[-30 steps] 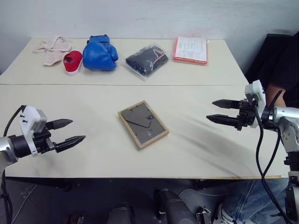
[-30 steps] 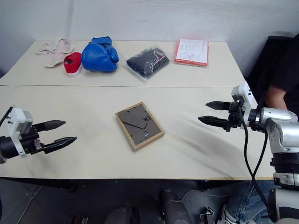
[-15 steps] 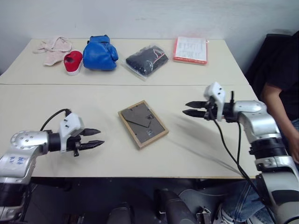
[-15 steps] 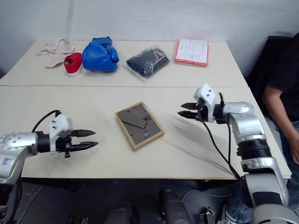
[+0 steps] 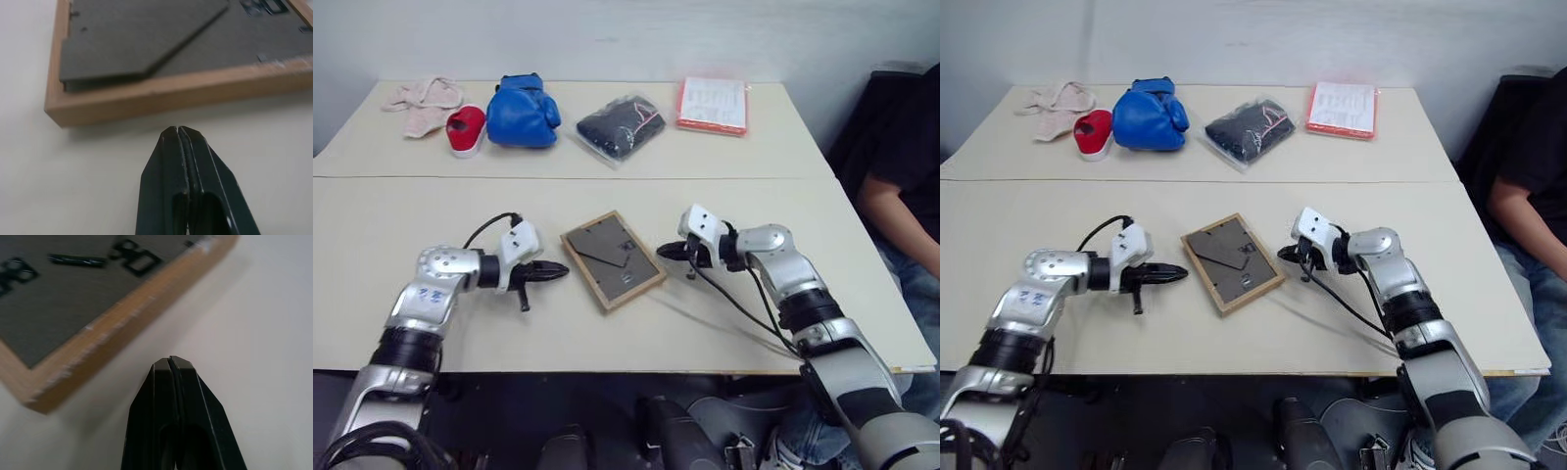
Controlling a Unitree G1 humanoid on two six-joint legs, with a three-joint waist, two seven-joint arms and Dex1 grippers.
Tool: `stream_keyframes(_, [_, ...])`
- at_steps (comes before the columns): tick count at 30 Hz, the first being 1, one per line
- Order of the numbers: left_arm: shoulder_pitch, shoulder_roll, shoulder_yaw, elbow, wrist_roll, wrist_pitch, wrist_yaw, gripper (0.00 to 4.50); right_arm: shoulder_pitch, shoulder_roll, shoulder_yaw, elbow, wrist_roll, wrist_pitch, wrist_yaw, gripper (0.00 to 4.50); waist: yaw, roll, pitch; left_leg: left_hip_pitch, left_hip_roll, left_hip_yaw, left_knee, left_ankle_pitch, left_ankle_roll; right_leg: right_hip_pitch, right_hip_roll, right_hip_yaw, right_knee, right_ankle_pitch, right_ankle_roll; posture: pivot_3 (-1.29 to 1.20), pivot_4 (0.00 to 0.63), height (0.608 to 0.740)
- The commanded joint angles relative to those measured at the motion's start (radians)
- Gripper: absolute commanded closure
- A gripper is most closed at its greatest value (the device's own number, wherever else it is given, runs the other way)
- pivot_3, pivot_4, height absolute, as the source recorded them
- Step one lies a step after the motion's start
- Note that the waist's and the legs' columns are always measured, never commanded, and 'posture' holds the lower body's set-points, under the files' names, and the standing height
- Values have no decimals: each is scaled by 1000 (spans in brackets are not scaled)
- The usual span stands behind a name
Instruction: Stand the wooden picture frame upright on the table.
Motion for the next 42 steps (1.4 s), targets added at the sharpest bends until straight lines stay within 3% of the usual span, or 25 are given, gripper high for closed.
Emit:
stream_keyframes(1, [-78,-45,17,93,24,-45,54,4470,65,-21,-14,-202,48,82,21,4500,2,0,0,0,0,0,0,0,0,0,0,0,1,0,0,0,150,740])
stream_keyframes(6, [-125,-96,54,144,-10,2,64,4470,153,-51,-25,-393,77,190,11,4500,-1,0,0,0,0,0,2,0,0,0,0,0,1,0,0,0,150,740])
stream_keyframes(10, [-81,-33,36,111,-5,109,-8,4470,166,-83,-31,-406,47,189,-20,4500,-4,0,0,0,0,0,2,0,-1,0,0,1,1,0,0,0,150,740])
stream_keyframes(11, [-73,-11,38,105,-16,177,-27,4294,163,-93,-27,-401,38,176,-22,4500,-5,0,0,1,-1,0,2,0,-1,0,0,1,1,0,0,0,150,740])
stream_keyframes(13, [-73,29,35,104,-37,352,-58,3888,158,-115,-13,-395,14,138,-20,4500,-5,0,0,1,-1,0,2,0,-1,0,0,1,1,0,0,0,150,740])
stream_keyframes(18, [-106,79,40,39,-213,819,-166,2392,147,-142,30,-381,-42,50,-11,4500,-4,-1,0,1,-1,0,2,-2,3,1,1,1,1,0,0,0,150,740])
stream_keyframes(22, [-150,40,56,83,-260,950,-143,1199,138,-132,54,-362,-76,8,-29,4500,1,-1,0,0,-1,-1,3,-1,2,1,0,1,1,0,0,0,150,740])
stream_keyframes(26, [-152,11,-11,78,-255,991,-135,24,127,-114,70,-353,-101,-9,-50,4500,3,-1,-1,0,-1,-1,5,-1,1,1,0,1,1,0,0,0,150,740])
stream_keyframes(29, [-143,-5,-70,46,-254,1008,-138,24,125,-105,75,-356,-105,-10,-49,4500,4,-1,-2,1,-1,-1,5,-1,1,2,0,1,1,0,0,0,150,740])
stream_keyframes(33, [-164,-98,-114,50,-251,1010,-104,24,124,-92,85,-367,-109,-7,-46,4500,12,2,-4,1,-2,-1,5,-1,1,3,-1,0,0,0,0,0,150,740])
stream_keyframes(41, [-215,-198,-61,79,-281,1065,-40,24,127,-82,84,-368,-117,-4,-52,4500,29,2,-5,1,-2,-1,7,-2,3,4,-1,1,0,0,1,0,150,740])
stream_keyframes(42, [-219,-200,-39,86,-286,1064,-31,205,130,-84,83,-369,-116,-5,-52,4500,28,2,-5,1,-2,-1,7,-2,3,4,-1,1,0,0,1,0,150,740])
